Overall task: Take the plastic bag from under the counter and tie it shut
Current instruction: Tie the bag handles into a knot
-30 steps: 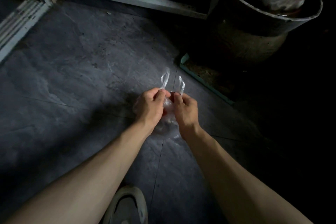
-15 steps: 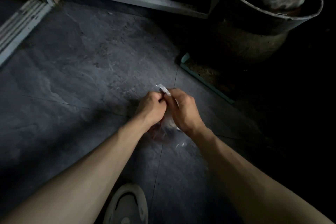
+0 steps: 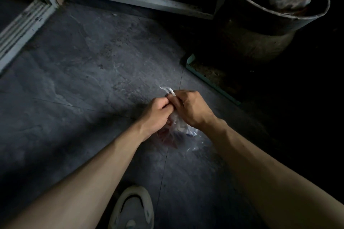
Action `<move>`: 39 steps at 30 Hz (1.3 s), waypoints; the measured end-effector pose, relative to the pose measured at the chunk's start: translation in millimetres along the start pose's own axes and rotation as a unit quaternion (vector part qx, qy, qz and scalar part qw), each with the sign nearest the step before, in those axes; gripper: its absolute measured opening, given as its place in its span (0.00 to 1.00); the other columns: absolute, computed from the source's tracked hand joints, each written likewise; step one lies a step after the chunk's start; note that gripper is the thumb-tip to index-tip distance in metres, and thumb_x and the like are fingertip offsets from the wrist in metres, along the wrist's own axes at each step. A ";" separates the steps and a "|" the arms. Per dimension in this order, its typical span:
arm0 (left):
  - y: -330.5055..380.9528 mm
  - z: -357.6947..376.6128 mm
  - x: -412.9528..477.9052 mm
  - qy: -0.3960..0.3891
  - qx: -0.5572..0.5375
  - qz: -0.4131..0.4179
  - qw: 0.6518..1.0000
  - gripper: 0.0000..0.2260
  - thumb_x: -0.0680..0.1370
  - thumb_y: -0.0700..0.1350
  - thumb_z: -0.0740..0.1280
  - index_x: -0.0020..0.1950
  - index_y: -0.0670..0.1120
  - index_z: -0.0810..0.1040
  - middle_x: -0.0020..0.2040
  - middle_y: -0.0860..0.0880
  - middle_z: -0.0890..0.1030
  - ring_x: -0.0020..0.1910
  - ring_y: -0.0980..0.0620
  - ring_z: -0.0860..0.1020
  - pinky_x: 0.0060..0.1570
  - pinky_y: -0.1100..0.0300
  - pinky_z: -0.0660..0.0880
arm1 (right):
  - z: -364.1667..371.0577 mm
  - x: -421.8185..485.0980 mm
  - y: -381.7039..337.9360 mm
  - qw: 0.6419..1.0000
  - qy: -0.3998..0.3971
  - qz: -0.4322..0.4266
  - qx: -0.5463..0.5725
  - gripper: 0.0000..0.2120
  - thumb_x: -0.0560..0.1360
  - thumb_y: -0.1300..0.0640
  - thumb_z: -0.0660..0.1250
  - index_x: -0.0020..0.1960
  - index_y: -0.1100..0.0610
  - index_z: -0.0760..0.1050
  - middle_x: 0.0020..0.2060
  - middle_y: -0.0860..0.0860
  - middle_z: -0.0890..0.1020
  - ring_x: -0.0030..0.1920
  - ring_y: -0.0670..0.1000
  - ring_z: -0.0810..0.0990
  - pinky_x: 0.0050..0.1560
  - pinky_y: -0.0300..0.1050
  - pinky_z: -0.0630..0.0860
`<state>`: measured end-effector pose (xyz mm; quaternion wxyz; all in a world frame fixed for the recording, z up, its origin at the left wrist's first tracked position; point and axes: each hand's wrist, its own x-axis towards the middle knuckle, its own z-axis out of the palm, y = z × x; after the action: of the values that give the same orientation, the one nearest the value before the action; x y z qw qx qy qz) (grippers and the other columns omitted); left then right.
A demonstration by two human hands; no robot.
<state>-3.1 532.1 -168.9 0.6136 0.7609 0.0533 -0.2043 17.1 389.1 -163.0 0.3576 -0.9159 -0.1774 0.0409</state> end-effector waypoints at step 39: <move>21.6 -1.8 8.6 0.147 -0.178 -0.047 0.972 0.09 0.78 0.44 0.71 0.38 0.47 0.85 0.37 0.48 0.87 0.38 0.52 0.86 0.37 0.60 0.80 | -16.5 2.3 -33.4 0.948 0.080 0.223 0.211 0.17 0.80 0.64 0.57 0.58 0.59 0.83 0.54 0.53 0.85 0.56 0.50 0.83 0.59 0.50 0.80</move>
<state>12.3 527.2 -152.1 0.7144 0.6576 0.2140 -0.1066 12.6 402.1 -128.2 0.5377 -0.8359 0.0731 0.0827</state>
